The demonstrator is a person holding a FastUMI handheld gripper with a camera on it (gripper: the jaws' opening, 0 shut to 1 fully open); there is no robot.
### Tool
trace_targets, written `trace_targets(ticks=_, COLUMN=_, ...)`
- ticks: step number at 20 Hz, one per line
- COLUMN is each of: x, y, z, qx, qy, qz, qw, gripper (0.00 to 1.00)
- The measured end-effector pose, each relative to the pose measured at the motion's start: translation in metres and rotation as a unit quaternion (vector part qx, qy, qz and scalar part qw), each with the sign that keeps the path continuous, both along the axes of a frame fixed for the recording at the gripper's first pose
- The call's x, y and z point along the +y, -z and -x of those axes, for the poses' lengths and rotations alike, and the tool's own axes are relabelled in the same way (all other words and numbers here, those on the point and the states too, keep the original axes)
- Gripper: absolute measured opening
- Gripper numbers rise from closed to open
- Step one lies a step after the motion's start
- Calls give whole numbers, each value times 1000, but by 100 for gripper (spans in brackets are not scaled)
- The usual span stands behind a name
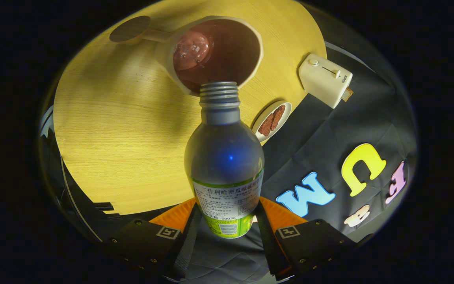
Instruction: Take the bottle from table, then pour the juice into the cup, finally place the bottle on the coaster
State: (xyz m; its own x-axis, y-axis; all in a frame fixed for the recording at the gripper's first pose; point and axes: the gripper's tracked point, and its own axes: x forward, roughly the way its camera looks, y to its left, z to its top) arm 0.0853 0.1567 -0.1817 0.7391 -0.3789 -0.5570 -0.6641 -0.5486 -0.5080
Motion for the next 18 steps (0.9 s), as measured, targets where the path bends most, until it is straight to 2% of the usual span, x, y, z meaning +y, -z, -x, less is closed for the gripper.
trace_targets(ticks=6, x=-6, y=1, z=-3, qx=0, qy=5, qz=-10, qw=1000, gripper=74)
trace_targets(ticks=10, x=-13, y=6, z=2, qx=4, qy=25, qz=-33, qw=999, gripper=74)
trace_targets(ticks=14, x=-20, y=21, z=10, qx=16, qy=50, qz=-74, qw=996, gripper=75)
trace_targets(ticks=18, x=-24, y=39, z=19, qx=32, qy=74, qz=-141, qw=987, gripper=75)
